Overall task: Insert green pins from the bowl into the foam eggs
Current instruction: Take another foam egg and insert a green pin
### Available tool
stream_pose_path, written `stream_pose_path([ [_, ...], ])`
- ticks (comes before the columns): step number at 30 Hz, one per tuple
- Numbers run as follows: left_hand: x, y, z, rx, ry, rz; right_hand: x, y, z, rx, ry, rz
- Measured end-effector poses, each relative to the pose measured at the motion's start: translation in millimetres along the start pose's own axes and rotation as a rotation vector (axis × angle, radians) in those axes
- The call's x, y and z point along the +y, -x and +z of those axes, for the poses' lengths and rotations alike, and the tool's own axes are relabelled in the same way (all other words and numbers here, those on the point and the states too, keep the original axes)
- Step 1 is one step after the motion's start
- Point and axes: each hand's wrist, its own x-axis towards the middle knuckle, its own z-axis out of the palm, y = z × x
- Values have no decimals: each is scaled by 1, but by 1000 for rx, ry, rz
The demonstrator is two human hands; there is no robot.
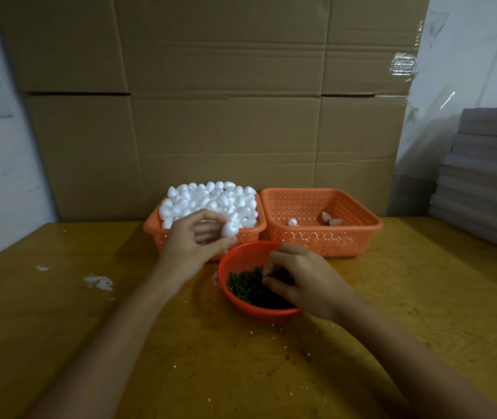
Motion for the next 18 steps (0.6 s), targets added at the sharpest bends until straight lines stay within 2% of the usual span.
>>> stream_pose_path([
  [3,-9,12,1,-76,108,-46,-5,2,4,112,-41,-1],
  [18,-6,20,1,-167,66,-56,-11,0,13,298,-241,202],
])
